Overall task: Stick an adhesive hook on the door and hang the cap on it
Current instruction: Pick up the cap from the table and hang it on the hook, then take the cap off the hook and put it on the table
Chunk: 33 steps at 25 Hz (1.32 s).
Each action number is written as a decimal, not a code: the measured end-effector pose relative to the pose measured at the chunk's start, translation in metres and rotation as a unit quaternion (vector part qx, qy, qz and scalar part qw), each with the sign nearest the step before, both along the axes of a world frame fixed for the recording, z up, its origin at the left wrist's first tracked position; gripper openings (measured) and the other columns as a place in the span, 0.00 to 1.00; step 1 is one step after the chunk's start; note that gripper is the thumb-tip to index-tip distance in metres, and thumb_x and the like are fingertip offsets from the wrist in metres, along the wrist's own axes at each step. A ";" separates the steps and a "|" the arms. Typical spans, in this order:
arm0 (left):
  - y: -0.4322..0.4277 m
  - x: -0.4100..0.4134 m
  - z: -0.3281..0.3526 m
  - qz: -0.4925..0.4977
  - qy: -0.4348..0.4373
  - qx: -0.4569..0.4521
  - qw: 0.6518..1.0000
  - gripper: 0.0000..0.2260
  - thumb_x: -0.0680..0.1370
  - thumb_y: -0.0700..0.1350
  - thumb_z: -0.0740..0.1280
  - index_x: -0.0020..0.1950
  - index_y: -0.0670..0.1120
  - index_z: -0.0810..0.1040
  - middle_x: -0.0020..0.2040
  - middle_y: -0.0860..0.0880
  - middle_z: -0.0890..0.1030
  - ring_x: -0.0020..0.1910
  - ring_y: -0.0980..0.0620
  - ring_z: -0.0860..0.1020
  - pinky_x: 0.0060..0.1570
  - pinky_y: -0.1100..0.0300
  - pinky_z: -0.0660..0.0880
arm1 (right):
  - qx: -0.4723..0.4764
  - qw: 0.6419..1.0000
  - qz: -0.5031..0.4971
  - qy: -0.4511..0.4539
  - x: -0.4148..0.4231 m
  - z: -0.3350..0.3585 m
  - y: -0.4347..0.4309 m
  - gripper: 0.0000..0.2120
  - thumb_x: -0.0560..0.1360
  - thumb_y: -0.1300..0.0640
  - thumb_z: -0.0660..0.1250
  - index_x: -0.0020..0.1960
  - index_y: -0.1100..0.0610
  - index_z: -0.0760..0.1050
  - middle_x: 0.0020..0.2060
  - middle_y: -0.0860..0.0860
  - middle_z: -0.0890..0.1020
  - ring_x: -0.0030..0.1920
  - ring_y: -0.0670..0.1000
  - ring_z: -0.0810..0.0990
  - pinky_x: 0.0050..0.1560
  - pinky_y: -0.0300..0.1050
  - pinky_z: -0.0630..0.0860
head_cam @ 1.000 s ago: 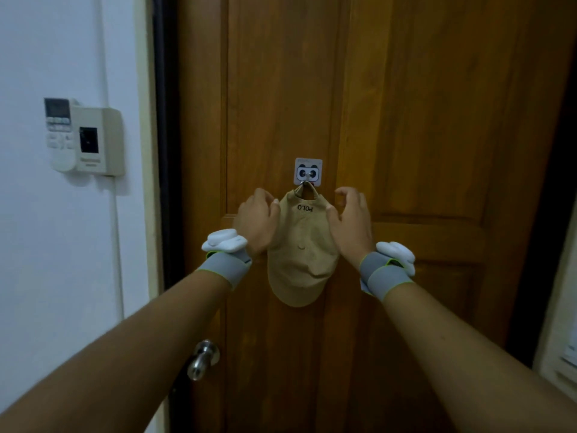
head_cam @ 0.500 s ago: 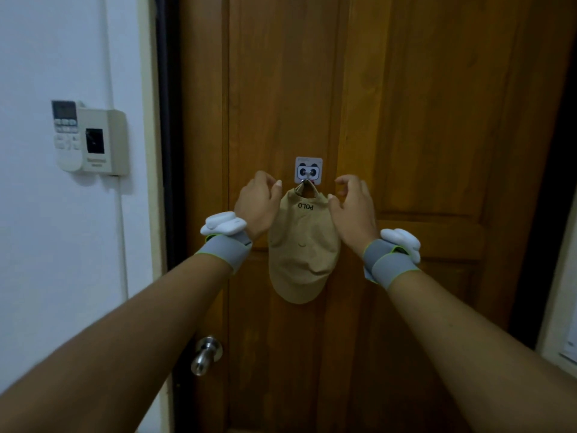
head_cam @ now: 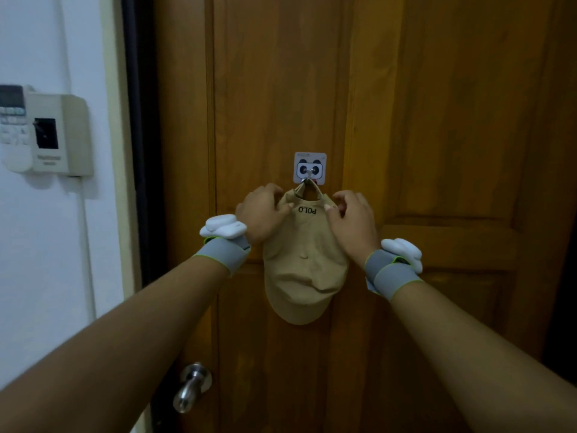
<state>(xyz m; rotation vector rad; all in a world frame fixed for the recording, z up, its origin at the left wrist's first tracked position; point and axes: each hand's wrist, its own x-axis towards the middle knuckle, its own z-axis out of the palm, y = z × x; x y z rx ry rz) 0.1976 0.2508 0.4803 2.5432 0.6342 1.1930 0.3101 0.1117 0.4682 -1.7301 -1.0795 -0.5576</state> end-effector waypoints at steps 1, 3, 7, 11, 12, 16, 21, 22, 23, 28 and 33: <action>0.003 0.002 -0.006 -0.004 -0.010 0.011 1.000 0.13 0.78 0.52 0.63 0.56 0.45 0.76 0.53 0.44 0.80 0.52 0.44 0.78 0.54 0.45 0.77 | -0.004 1.000 -0.002 -0.006 0.002 -0.004 0.003 0.12 0.77 0.59 0.63 0.57 0.65 0.73 0.53 0.64 0.75 0.52 0.60 0.74 0.43 0.42 0.62; 0.006 0.007 -0.017 -0.007 -0.035 0.027 0.999 0.10 0.78 0.51 0.63 0.45 0.45 0.76 0.43 0.45 0.79 0.45 0.41 0.78 0.47 0.47 0.77 | -0.014 1.000 -0.005 -0.021 0.005 -0.010 0.007 0.09 0.77 0.60 0.62 0.48 0.67 0.74 0.48 0.66 0.77 0.46 0.61 0.73 0.39 0.46 0.59; 0.007 0.009 -0.015 -0.007 -0.079 0.029 0.996 0.15 0.78 0.53 0.62 0.38 0.45 0.72 0.36 0.44 0.77 0.40 0.39 0.77 0.41 0.48 0.74 | -0.005 0.999 -0.033 -0.041 0.006 -0.008 0.010 0.13 0.78 0.58 0.60 0.36 0.60 0.65 0.35 0.61 0.70 0.37 0.56 0.67 0.36 0.45 0.57; 0.001 0.000 0.000 -0.011 -0.135 0.038 0.990 0.17 0.80 0.55 0.59 0.43 0.41 0.74 0.39 0.41 0.80 0.40 0.38 0.77 0.41 0.45 0.75 | 0.030 0.997 -0.046 -0.059 -0.005 0.010 0.008 0.13 0.79 0.57 0.59 0.37 0.59 0.63 0.36 0.56 0.68 0.37 0.55 0.67 0.36 0.46 0.58; -0.001 -0.004 0.001 -0.010 -0.145 0.035 0.989 0.18 0.80 0.55 0.58 0.44 0.41 0.74 0.40 0.41 0.79 0.41 0.37 0.77 0.42 0.44 0.75 | 0.041 0.996 -0.045 -0.063 -0.011 0.012 0.007 0.12 0.79 0.57 0.58 0.38 0.58 0.63 0.36 0.56 0.68 0.36 0.55 0.66 0.36 0.45 0.57; -0.012 -0.037 -0.007 -0.017 -0.175 0.012 0.984 0.19 0.81 0.56 0.55 0.47 0.41 0.73 0.39 0.42 0.78 0.40 0.40 0.76 0.43 0.43 0.76 | 0.071 0.996 0.020 -0.039 -0.048 0.003 0.001 0.11 0.80 0.58 0.57 0.40 0.59 0.62 0.29 0.51 0.65 0.28 0.52 0.62 0.31 0.46 0.49; -0.027 -0.109 -0.053 0.025 -0.164 -0.002 0.986 0.21 0.80 0.58 0.54 0.43 0.43 0.72 0.37 0.45 0.77 0.37 0.43 0.75 0.41 0.46 0.74 | 0.052 0.995 0.084 0.009 -0.102 -0.049 -0.007 0.11 0.80 0.55 0.57 0.41 0.58 0.60 0.26 0.49 0.63 0.25 0.49 0.62 0.28 0.48 0.50; -0.028 -0.127 -0.070 0.038 -0.152 -0.003 0.988 0.20 0.80 0.58 0.54 0.42 0.43 0.71 0.38 0.44 0.77 0.38 0.41 0.76 0.41 0.46 0.74 | 0.040 0.994 0.096 0.020 -0.117 -0.066 -0.008 0.11 0.80 0.55 0.57 0.41 0.58 0.60 0.26 0.48 0.63 0.25 0.48 0.61 0.27 0.47 0.53; -0.029 -0.145 -0.088 0.052 -0.136 -0.008 0.989 0.19 0.81 0.58 0.54 0.41 0.44 0.70 0.38 0.44 0.77 0.39 0.39 0.76 0.41 0.46 0.73 | 0.024 0.993 0.107 0.033 -0.132 -0.085 -0.008 0.12 0.80 0.55 0.57 0.41 0.58 0.60 0.26 0.48 0.63 0.25 0.48 0.61 0.27 0.46 0.55; -0.036 -0.215 -0.170 0.100 0.017 -0.088 0.991 0.21 0.82 0.56 0.54 0.41 0.42 0.74 0.38 0.46 0.77 0.39 0.45 0.76 0.43 0.54 0.70 | -0.119 0.971 0.147 0.146 -0.184 -0.177 -0.003 0.12 0.79 0.54 0.58 0.45 0.64 0.69 0.35 0.55 0.72 0.34 0.55 0.68 0.34 0.44 0.54; -0.047 -0.286 -0.289 0.145 0.181 -0.211 0.949 0.22 0.82 0.56 0.55 0.31 0.46 0.66 0.36 0.43 0.74 0.39 0.44 0.73 0.47 0.52 0.69 | -0.305 0.885 0.177 0.305 -0.251 -0.303 -0.009 0.13 0.79 0.53 0.57 0.47 0.63 0.70 0.43 0.59 0.74 0.43 0.58 0.73 0.41 0.46 0.65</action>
